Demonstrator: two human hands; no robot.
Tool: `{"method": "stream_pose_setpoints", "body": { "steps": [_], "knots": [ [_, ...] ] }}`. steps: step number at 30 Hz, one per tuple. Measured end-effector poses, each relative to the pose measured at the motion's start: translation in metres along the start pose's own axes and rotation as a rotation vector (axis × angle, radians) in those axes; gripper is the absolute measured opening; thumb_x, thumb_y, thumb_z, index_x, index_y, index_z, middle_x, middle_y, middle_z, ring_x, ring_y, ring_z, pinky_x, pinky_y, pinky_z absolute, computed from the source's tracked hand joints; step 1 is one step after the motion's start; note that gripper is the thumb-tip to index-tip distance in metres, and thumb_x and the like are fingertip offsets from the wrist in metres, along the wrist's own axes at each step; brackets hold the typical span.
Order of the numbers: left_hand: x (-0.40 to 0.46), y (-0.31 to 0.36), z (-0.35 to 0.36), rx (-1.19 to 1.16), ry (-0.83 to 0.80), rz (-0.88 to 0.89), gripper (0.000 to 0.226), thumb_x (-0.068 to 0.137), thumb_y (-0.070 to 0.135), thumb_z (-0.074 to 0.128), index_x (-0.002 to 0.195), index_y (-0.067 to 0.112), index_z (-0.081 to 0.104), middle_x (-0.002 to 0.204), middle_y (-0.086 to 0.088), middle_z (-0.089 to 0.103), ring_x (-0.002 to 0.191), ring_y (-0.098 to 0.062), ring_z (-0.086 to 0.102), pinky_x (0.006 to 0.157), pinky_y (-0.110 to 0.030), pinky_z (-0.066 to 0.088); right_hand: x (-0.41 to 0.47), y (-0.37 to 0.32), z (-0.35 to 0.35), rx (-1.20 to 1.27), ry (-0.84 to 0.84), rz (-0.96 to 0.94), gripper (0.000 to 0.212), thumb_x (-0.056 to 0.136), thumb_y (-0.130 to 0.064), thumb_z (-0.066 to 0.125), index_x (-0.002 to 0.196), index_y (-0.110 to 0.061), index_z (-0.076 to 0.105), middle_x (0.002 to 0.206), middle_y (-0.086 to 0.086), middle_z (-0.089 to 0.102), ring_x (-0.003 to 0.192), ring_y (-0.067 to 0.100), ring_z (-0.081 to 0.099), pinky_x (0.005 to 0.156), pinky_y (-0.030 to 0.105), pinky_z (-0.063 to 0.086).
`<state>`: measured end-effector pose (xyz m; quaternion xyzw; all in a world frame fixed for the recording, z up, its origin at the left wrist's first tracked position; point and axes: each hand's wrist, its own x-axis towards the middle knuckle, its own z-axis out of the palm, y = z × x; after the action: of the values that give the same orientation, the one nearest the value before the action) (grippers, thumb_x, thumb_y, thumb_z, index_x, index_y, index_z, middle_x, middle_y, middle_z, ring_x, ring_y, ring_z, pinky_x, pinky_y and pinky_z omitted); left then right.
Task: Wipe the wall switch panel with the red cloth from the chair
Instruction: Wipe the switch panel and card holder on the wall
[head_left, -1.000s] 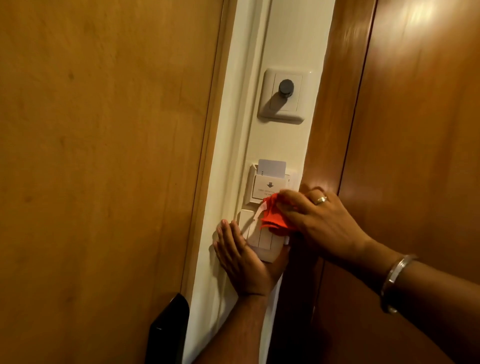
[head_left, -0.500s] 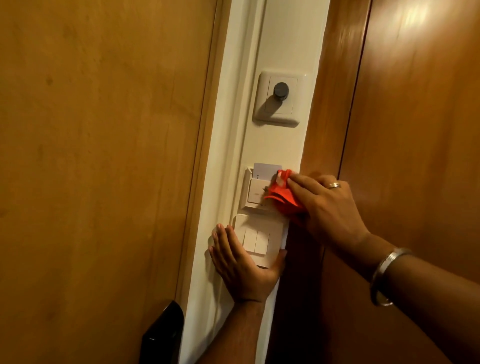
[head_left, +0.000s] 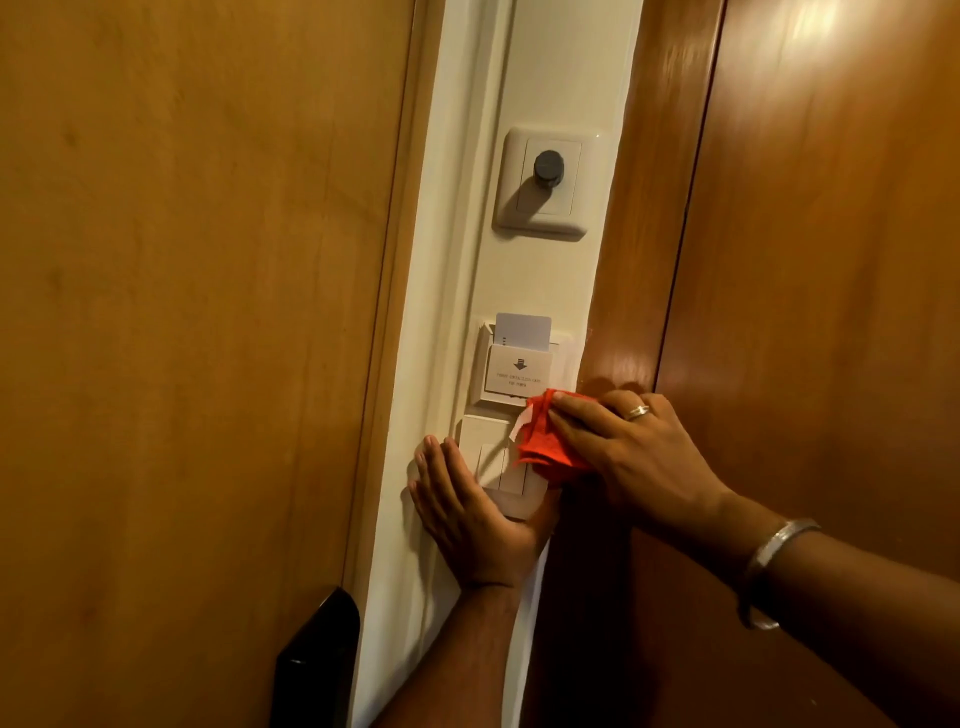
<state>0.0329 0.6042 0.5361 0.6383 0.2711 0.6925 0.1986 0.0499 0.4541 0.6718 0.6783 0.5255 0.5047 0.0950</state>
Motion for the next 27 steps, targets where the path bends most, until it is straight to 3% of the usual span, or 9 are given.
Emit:
{"method": "stream_pose_setpoints", "body": {
  "steps": [5, 9, 13, 16, 20, 24, 27],
  "knots": [
    [0.001, 0.001, 0.003, 0.008, -0.02, -0.022, 0.121, 0.062, 0.083, 0.06, 0.149, 0.005, 0.028, 0.159, -0.019, 0.029, 0.149, -0.033, 0.022, 0.12, -0.056, 0.021, 0.018, -0.019, -0.009, -0.012, -0.03, 0.022, 0.065, 0.069, -0.037, 0.074, 0.127, -0.017, 0.052, 0.131, 0.009, 0.054, 0.099, 0.033, 0.055, 0.072, 0.044, 0.046],
    [-0.001, 0.001, 0.003, 0.078, 0.0, 0.017, 0.117, 0.069, 0.088, 0.047, 0.142, -0.003, 0.04, 0.153, -0.025, 0.038, 0.144, -0.04, 0.032, 0.117, -0.059, 0.027, 0.034, -0.043, -0.017, -0.068, -0.128, 0.02, 0.056, 0.079, -0.033, 0.062, 0.128, -0.013, 0.047, 0.125, 0.01, 0.05, 0.095, 0.032, 0.049, 0.07, 0.042, 0.041],
    [0.002, -0.001, 0.003, 0.037, -0.014, -0.002, 0.121, 0.062, 0.083, 0.06, 0.148, 0.003, 0.031, 0.157, -0.02, 0.031, 0.148, -0.034, 0.024, 0.122, -0.052, 0.019, 0.02, -0.029, -0.019, -0.111, -0.193, -0.016, 0.059, 0.08, -0.033, 0.063, 0.132, -0.014, 0.044, 0.128, 0.01, 0.049, 0.098, 0.031, 0.049, 0.072, 0.041, 0.041],
    [0.0, -0.003, 0.007, 0.043, 0.011, 0.039, 0.116, 0.067, 0.083, 0.06, 0.144, 0.001, 0.034, 0.154, -0.024, 0.036, 0.146, -0.037, 0.029, 0.121, -0.053, 0.022, 0.04, -0.035, -0.023, -0.101, -0.179, -0.059, 0.054, 0.08, -0.036, 0.063, 0.128, -0.017, 0.048, 0.126, 0.007, 0.05, 0.102, 0.031, 0.047, 0.074, 0.04, 0.038],
    [-0.005, -0.006, 0.011, 0.077, 0.091, 0.104, 0.099, 0.08, 0.078, 0.052, 0.137, -0.002, 0.037, 0.145, -0.03, 0.044, 0.139, -0.045, 0.038, 0.112, -0.063, 0.032, 0.06, -0.054, -0.026, -0.073, -0.153, -0.068, 0.049, 0.086, -0.035, 0.039, 0.13, -0.013, 0.044, 0.123, 0.009, 0.048, 0.103, 0.032, 0.045, 0.075, 0.04, 0.036],
    [0.0, -0.005, 0.006, 0.029, 0.018, 0.036, 0.118, 0.063, 0.082, 0.064, 0.145, 0.003, 0.035, 0.156, -0.021, 0.034, 0.147, -0.035, 0.027, 0.121, -0.053, 0.02, 0.037, -0.033, -0.025, -0.109, -0.204, -0.07, 0.055, 0.082, -0.036, 0.057, 0.132, -0.015, 0.044, 0.129, 0.007, 0.046, 0.103, 0.031, 0.044, 0.074, 0.04, 0.036],
    [0.0, -0.003, 0.005, 0.024, 0.028, 0.063, 0.121, 0.059, 0.077, 0.073, 0.143, -0.001, 0.036, 0.154, -0.024, 0.036, 0.146, -0.037, 0.029, 0.12, -0.055, 0.024, 0.049, -0.033, -0.027, -0.117, -0.152, -0.063, 0.051, 0.082, -0.036, 0.057, 0.128, -0.017, 0.048, 0.125, 0.006, 0.051, 0.101, 0.03, 0.046, 0.072, 0.04, 0.035]
  ]
}}
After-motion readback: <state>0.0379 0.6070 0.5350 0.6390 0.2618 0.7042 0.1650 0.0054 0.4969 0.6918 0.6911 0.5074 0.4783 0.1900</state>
